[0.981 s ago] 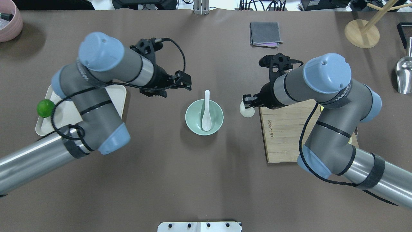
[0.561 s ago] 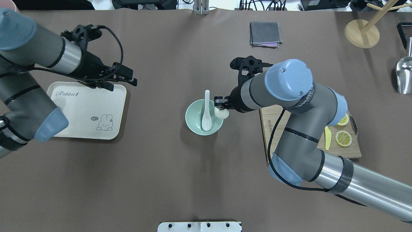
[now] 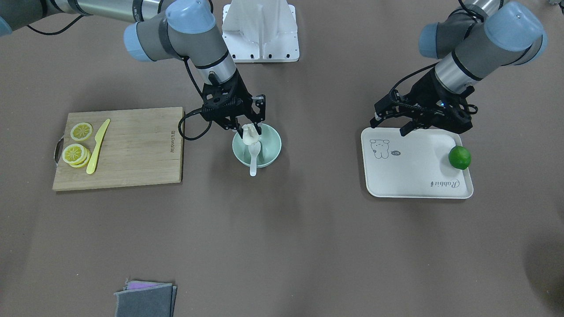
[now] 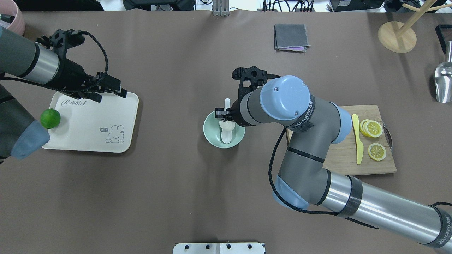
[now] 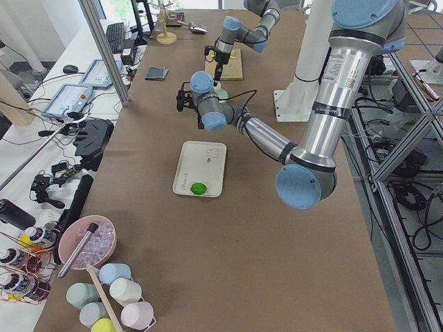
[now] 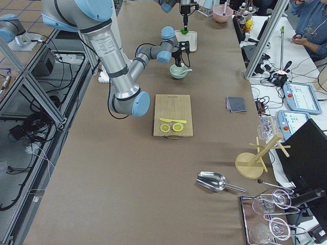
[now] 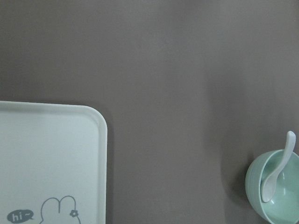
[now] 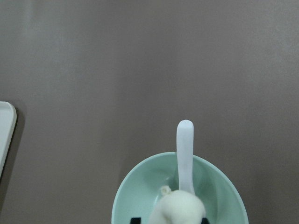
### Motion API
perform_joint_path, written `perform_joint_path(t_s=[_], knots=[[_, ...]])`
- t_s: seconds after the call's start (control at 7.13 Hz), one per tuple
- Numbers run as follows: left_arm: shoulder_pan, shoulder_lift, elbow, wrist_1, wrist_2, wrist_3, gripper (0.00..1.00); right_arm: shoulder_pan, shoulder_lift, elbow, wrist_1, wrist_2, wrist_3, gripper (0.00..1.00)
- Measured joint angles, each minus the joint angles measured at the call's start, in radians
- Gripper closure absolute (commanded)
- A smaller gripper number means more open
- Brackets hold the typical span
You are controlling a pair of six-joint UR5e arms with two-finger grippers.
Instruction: Put spoon and bun in bowl
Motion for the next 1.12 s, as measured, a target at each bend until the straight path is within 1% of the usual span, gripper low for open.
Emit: perform_joint_path(t_s=[0.28,0.56,0.7,0.84,0.98,1.12], knots=[[-0.015,0.03,-0.011,0.002,-0.007,0.001,0.02,0.005,-0.124,0.117,-0.006,0.0,-0.007,0.0],[-0.02,0.045,-0.012,0.003,-0.007,0.002,0.02,0.01,-0.161,0.157,-0.008,0.008,-0.002,0.0],[-0.023,0.048,-0.013,0.003,-0.007,0.002,0.02,0.035,-0.172,0.163,-0.009,0.039,-0.005,0.0],[-0.037,0.055,-0.016,0.003,-0.008,0.004,0.02,0.091,-0.199,0.168,-0.01,0.105,-0.021,0.0],[-0.065,0.074,-0.018,0.004,-0.01,0.03,0.02,0.177,-0.253,0.172,-0.01,0.199,-0.076,0.0],[-0.105,0.118,-0.018,0.005,-0.02,0.125,0.02,0.288,-0.328,0.174,-0.01,0.301,-0.195,0.0]])
